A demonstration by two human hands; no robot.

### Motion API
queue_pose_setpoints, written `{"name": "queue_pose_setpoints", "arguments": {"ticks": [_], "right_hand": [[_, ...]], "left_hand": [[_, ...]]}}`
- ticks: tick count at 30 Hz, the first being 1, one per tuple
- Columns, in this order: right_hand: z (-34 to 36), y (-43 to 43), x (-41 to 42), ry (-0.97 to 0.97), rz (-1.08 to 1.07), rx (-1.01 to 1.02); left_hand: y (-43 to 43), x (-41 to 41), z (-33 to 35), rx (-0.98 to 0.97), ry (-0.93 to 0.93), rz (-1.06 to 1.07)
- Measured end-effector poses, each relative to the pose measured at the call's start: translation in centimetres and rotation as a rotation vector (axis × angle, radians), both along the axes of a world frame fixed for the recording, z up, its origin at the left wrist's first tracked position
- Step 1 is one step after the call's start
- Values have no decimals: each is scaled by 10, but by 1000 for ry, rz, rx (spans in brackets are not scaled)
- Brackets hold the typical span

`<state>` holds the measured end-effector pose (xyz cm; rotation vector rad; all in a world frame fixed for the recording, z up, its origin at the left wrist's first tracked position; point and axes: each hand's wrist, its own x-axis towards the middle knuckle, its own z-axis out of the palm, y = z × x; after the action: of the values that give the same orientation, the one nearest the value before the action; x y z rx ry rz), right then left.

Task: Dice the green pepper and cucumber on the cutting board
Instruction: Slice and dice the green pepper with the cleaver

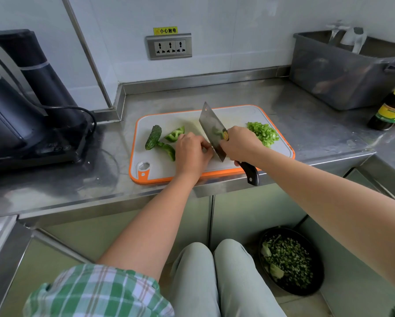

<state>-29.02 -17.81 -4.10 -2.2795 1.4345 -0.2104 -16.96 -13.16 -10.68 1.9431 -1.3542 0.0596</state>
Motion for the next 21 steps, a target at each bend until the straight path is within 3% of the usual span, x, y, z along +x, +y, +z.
{"name": "queue_pose_setpoints", "arguments": {"ticks": [13,21], "right_hand": [[5,8,-3,-6,73,86],[10,-22,-38,-43,-117,116]], "left_hand": [[1,-1,2,-153,142,74],[-1,1,-4,-115,89,74]]}}
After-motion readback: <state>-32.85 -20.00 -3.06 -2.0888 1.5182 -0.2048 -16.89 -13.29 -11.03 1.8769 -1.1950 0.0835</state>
